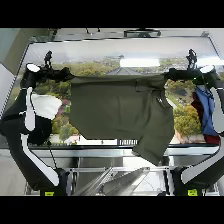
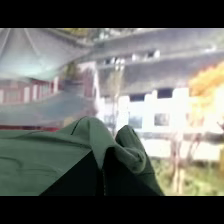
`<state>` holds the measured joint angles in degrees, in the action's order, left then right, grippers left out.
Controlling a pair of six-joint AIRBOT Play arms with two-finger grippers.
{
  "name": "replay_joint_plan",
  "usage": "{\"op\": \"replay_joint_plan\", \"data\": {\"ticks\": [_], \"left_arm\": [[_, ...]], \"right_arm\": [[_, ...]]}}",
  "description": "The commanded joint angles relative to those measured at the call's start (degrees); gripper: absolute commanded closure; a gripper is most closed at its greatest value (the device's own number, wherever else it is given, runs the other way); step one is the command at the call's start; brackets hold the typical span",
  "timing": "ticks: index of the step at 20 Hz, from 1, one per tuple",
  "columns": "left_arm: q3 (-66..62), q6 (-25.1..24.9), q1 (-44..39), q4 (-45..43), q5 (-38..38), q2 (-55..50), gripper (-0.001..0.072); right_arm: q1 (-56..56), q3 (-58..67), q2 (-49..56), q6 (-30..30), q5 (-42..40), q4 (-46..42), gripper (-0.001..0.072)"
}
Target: Fold the shirts.
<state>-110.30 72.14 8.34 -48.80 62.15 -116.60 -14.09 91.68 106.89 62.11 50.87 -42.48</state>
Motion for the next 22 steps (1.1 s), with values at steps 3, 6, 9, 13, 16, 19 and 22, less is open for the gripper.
{"op": "replay_joint_plan", "data": {"ticks": [3,6,9,13,16,19,22], "left_arm": [[-1.29,2.03,-2.23,-10.71,-1.03,-0.42,0.0698],[1.62,0.63,-4.02,-12.66,-1.44,-0.42,0.0698],[3.04,0.37,-5.35,-16.2,-2.1,-0.42,0.0698],[3.61,0.33,-5.4,-16.31,-1.9,-0.42,0.0698],[1.53,0.33,-5.44,-16.24,1.42,-0.42,0.0431],[-5.05,2.08,-3.93,-19.63,12.39,-0.39,0.037],[-6.64,5.42,-1.18,-23.61,21.88,2.12,0.0372]], "right_arm": [[0.26,0.42,0.5,2.08,2.19,-7.45,0.0693],[1.09,-1.09,0.5,2.43,4.09,-8.98,0.0693],[2.71,-4.0,0.5,2.49,4.02,-10.64,0.0693],[3.23,-5.7,0.5,3.32,4.04,-13.03,0.0692],[3.21,-5.64,-0.39,3.28,5.6,-13.07,0.0383],[2.12,-5.62,-4.39,4.68,10.14,-15.47,0.0306],[-0.76,-5.84,-10.23,8.87,16.46,-20.65,0.0308]]}}
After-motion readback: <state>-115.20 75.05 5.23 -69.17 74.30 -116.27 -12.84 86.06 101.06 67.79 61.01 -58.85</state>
